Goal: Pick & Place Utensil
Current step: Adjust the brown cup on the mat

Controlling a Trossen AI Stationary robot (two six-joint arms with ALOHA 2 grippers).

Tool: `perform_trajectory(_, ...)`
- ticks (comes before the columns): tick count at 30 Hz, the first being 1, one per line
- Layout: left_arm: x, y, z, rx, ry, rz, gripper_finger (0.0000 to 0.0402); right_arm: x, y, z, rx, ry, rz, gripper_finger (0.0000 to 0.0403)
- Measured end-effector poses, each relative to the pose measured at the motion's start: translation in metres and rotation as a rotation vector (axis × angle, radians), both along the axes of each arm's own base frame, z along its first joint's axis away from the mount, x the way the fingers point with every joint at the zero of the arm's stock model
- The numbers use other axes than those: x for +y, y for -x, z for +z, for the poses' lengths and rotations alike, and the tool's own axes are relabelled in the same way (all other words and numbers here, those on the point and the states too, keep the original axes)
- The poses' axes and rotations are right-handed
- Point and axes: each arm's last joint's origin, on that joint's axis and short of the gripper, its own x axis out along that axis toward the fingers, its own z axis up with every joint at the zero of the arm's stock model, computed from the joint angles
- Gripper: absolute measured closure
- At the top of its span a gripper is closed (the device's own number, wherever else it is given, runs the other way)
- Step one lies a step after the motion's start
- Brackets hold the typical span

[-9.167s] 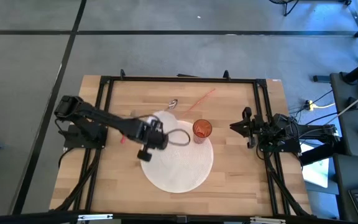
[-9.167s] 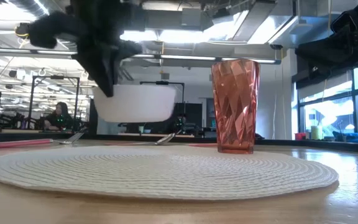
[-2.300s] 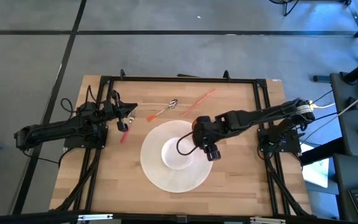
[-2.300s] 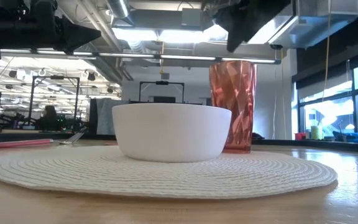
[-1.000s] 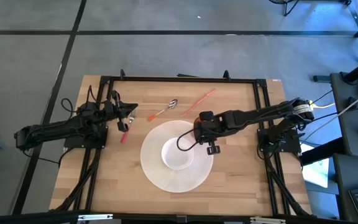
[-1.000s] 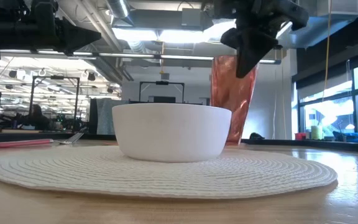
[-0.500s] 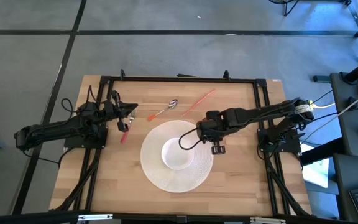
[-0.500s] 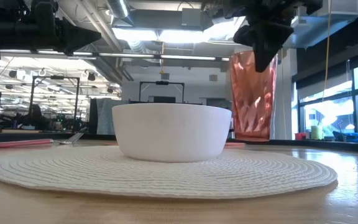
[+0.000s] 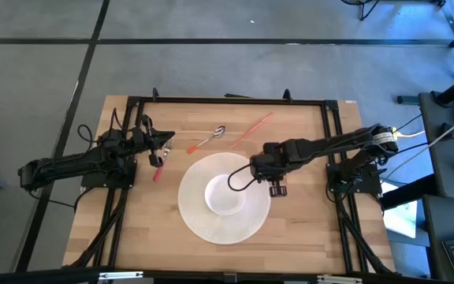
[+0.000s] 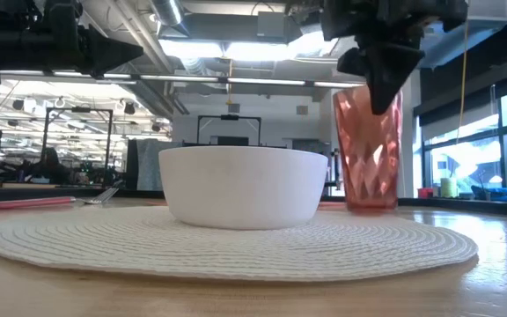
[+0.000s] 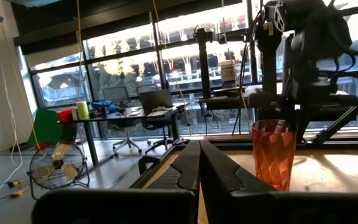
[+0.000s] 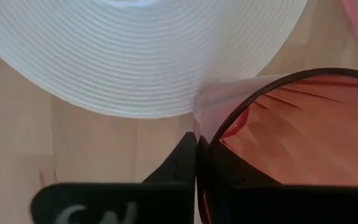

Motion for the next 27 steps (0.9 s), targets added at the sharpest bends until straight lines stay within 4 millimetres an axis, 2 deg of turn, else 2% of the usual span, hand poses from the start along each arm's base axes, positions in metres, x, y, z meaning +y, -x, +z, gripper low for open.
perform_trajectory(5, 0.0, 0.0, 0.0, 0.0, 0.0, 0.0, 0.0396, 0.0004, -0.0008, -0.0089, -0.013, -0.011, 0.011, 0.0387)
perform_trajectory(11, 0.0, 0.0, 0.0, 0.0, 0.0, 0.0, 0.04, 0.001, -0.0013, -0.0092, -0.019, -0.027, 0.012, 0.0388)
perform_trajectory(27, 0.0, 0.0, 0.0, 0.0, 0.0, 0.0, 0.04, 0.0013, 0.0004, -0.0098, -0.008, -0.047, -0.013, 0.0266)
